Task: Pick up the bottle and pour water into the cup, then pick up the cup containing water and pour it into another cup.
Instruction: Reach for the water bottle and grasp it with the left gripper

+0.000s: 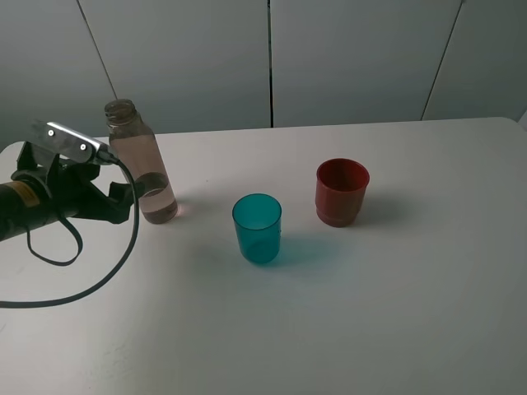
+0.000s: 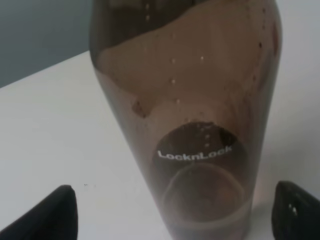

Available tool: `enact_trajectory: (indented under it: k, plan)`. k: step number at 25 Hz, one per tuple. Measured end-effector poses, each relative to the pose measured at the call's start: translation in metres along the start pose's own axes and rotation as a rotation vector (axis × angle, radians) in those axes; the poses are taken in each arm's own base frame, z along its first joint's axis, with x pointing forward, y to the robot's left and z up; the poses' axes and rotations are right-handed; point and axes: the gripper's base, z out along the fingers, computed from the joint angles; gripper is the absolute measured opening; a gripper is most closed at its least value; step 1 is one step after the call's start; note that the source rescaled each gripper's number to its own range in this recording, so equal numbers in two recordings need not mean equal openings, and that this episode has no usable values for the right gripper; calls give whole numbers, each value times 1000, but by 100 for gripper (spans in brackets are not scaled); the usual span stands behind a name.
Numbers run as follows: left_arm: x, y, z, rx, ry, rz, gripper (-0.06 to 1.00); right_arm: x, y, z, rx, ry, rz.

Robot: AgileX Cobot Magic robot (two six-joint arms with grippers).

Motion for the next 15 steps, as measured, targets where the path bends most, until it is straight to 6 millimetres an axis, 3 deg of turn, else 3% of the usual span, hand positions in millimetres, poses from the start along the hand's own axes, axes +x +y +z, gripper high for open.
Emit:
enact_trajectory:
  k: [15]
  plan:
    - [-3,2,24,24,-6,23,97,0,0,0,0,0,0]
